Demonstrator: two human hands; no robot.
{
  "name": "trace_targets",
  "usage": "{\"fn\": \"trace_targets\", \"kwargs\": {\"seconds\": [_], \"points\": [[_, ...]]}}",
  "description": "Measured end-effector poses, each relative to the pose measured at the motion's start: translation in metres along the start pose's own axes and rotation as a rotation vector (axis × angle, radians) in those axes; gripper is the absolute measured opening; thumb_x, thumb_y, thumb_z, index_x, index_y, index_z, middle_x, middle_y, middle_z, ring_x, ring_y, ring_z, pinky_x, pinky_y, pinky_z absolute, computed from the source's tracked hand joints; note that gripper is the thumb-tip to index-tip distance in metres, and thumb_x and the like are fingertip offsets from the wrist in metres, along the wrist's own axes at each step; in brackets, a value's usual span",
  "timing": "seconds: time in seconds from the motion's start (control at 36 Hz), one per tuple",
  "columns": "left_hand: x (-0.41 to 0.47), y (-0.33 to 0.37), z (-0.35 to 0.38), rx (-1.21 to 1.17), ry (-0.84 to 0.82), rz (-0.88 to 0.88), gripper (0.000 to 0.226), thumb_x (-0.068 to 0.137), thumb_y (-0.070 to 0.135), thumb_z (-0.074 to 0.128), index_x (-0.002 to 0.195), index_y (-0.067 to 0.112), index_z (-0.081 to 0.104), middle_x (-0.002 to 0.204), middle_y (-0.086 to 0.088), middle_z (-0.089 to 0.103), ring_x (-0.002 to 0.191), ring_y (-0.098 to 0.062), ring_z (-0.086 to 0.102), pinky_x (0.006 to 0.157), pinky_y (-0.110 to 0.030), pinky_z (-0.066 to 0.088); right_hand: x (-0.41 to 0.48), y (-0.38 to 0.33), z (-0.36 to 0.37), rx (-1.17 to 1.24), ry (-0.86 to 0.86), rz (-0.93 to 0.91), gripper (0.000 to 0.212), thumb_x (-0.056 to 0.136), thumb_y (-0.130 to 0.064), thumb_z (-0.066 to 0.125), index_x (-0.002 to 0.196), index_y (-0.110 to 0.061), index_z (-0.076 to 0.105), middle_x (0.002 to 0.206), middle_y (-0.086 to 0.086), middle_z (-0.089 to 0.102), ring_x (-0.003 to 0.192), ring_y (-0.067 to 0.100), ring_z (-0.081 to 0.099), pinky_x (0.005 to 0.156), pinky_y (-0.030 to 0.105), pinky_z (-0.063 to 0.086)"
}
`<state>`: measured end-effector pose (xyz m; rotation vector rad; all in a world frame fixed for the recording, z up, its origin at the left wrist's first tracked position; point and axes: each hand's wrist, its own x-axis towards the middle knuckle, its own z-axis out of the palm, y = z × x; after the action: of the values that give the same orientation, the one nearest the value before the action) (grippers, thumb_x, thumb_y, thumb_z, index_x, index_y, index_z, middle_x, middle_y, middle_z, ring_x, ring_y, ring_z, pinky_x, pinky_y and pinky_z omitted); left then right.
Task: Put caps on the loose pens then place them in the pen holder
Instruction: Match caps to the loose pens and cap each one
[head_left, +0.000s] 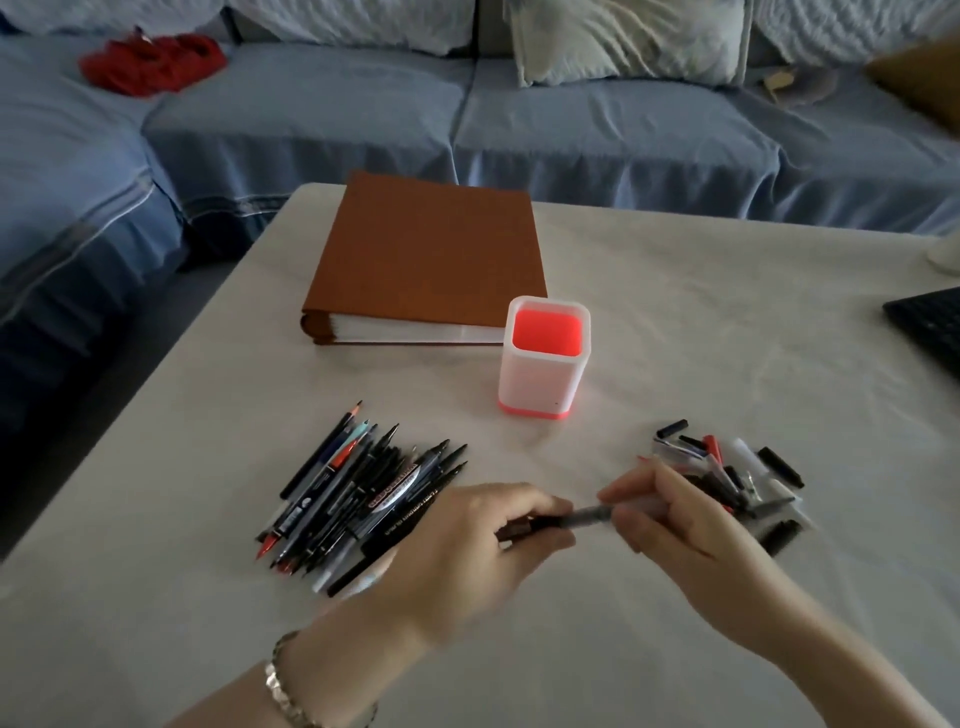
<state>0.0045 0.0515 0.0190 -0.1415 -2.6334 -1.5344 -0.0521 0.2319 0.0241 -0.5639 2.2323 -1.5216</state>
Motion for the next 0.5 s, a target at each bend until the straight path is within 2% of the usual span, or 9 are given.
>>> {"fn": "trace_targets", "kwargs": {"seconds": [0.06,0.11,0.19,0.28,0.36,0.42,0.5], "points": [[-0.006,0.001,0.005,-0.040,0.038,-0.061,0.028,0.070,0.033,0.069,0.097,0.033,0.060,0.059,0.029,0.060,0.058,0.008,0.055,0.057,-0.005,0.037,-0.007,-0.002,0.004,0.000,0.008,-0.005,0.005,0.082,-0.028,0.052,0.084,-0.024,0.055,0.071,-0.023,0.065,0.062,-0.004,0.053,0.059,0.010,0.040],[-0.010,0.004,0.009,-0.079,0.043,-0.119,0.023,0.071,0.027,0.074,0.091,0.030,0.064,0.055,0.029,0.059,0.052,0.006,0.051,0.054,-0.006,0.035,-0.012,-0.001,0.007,-0.024,0.013,0.005,0.003,0.084,-0.017,0.052,0.084,-0.021,0.052,0.072,-0.026,0.064,0.062,-0.004,0.055,0.060,0.010,0.041],[-0.011,0.007,0.014,-0.170,0.032,-0.221,0.008,0.071,0.014,0.077,0.075,0.019,0.072,0.051,0.022,0.059,0.049,0.003,0.049,0.053,-0.007,0.035,-0.017,0.003,0.008,-0.073,0.019,0.027,0.015,0.087,-0.005,0.052,0.083,-0.019,0.051,0.075,-0.027,0.064,0.063,-0.005,0.055,0.060,0.009,0.041],[-0.010,0.009,0.015,-0.313,-0.023,-0.337,0.019,0.069,0.008,0.076,0.061,0.024,0.071,0.053,0.015,0.065,0.053,-0.001,0.051,0.056,-0.013,0.040,-0.021,0.004,0.008,-0.113,0.010,0.027,0.016,0.086,-0.003,0.052,0.083,-0.019,0.050,0.076,-0.030,0.064,0.065,-0.006,0.055,0.061,0.009,0.041],[-0.008,0.012,0.012,-0.521,-0.128,-0.453,0.025,0.073,-0.002,0.070,0.058,0.018,0.066,0.053,0.002,0.067,0.044,-0.007,0.046,0.046,-0.014,0.036,-0.024,0.005,0.008,-0.110,-0.036,0.017,0.016,0.086,-0.003,0.052,0.083,-0.018,0.049,0.073,-0.030,0.063,0.067,-0.005,0.056,0.062,0.009,0.042],[-0.008,0.013,0.011,-0.567,-0.173,-0.509,0.023,0.075,-0.003,0.067,0.060,0.013,0.063,0.055,-0.004,0.066,0.038,-0.007,0.040,0.037,-0.012,0.029,-0.023,0.009,0.010,-0.066,-0.038,0.045,0.014,0.086,-0.004,0.052,0.082,-0.017,0.050,0.072,-0.021,0.066,0.061,-0.001,0.054,0.059,0.012,0.042],[-0.006,0.013,0.011,-0.385,-0.195,-0.475,0.013,0.080,0.009,0.066,0.068,0.014,0.064,0.064,-0.003,0.068,0.042,-0.008,0.045,0.040,-0.013,0.033,-0.018,0.016,0.016,0.161,0.006,0.124,0.011,0.087,0.000,0.050,0.080,-0.008,0.053,0.055,0.002,0.058,0.050,0.009,0.045,0.050,0.019,0.039]]}}
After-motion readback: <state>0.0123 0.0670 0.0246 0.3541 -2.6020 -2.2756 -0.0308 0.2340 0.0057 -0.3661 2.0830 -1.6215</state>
